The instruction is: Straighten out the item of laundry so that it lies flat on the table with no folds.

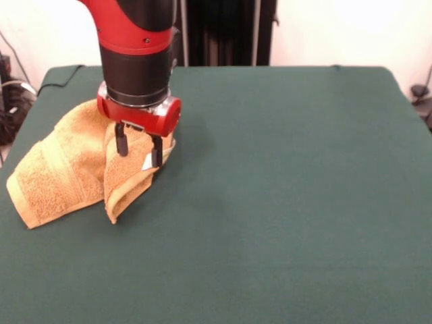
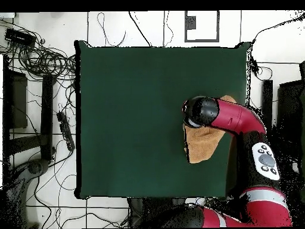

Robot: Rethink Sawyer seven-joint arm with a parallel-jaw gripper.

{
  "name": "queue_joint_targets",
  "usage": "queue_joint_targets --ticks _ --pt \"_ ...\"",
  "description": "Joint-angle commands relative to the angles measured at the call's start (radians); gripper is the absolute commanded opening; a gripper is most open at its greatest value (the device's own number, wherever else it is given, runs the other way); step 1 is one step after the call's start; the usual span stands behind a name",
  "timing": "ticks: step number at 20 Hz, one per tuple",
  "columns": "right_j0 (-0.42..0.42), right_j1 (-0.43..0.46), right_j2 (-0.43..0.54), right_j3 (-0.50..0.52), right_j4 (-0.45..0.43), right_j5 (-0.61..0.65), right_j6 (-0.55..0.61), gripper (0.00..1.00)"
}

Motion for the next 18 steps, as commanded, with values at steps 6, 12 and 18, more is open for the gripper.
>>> queue_joint_targets --ticks 6,12,18 --pt "-0.018 0.060 0.121 0.128 -0.013 -0.048 0.000 1.00" --pt "-0.044 0.065 0.138 0.124 -0.025 -0.046 -0.037 1.00" --pt "-0.063 0.075 0.148 0.132 -0.044 -0.076 -0.046 1.00"
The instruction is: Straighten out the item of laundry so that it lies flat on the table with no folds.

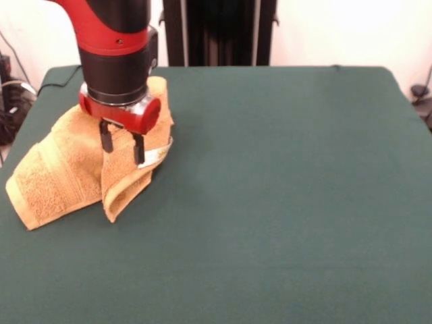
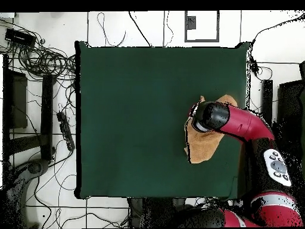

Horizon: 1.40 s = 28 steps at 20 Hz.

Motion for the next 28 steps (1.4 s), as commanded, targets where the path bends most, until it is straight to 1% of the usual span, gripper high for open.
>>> queue_joint_targets --ticks 1,7,19,28 --pt "-0.002 0.076 0.141 0.108 -0.047 -0.070 -0.047 1.00" --pt "-0.015 0.097 0.147 0.116 -0.071 -0.118 -0.032 1.00" --pt "-0.018 0.116 0.147 0.133 -0.081 -0.125 -0.002 1.00" --pt "-0.017 0.119 0.148 0.147 -0.094 -0.157 -0.005 1.00"
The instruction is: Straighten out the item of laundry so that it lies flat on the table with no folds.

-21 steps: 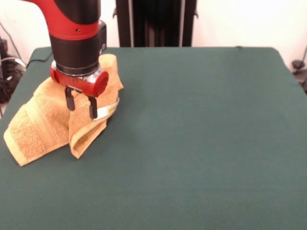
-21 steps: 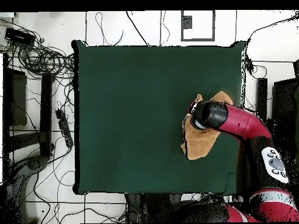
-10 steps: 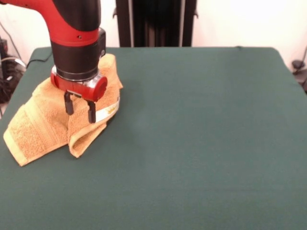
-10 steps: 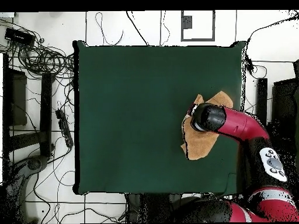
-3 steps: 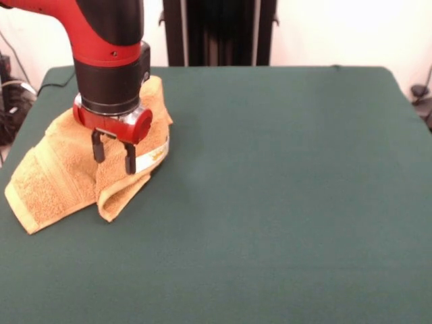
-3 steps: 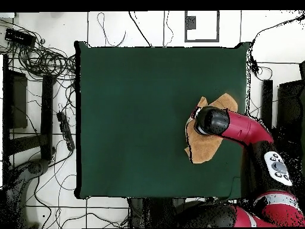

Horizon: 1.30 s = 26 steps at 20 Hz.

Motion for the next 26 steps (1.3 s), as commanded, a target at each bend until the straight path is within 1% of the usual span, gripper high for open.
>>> queue_joint_targets --ticks 1,8,16,19,23,26 --pt "0.017 0.093 0.131 0.125 -0.042 -0.053 -0.005 0.00" --pt "0.024 0.090 0.129 0.125 -0.037 -0.070 0.009 0.00" --pt "0.029 0.091 0.123 0.119 -0.030 -0.037 0.006 0.00" --pt "0.050 0.070 0.110 0.118 -0.027 -0.026 0.021 0.00" --pt "0.078 0.033 0.098 0.122 0.007 0.038 0.056 0.00" --pt "0.094 0.020 0.091 0.130 0.030 0.052 0.090 0.00"
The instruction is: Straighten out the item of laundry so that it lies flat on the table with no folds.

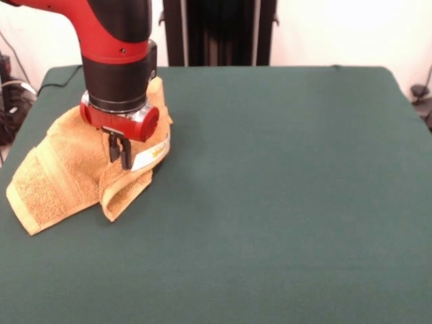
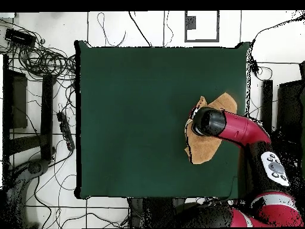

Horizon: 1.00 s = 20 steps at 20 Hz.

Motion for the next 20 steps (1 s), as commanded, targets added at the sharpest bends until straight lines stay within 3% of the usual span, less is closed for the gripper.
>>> queue_joint_targets --ticks 1,20 --pt "0.082 0.033 0.090 0.110 0.038 0.077 0.100 0.00" --pt "0.134 0.020 0.066 0.136 0.121 0.087 0.169 0.00"
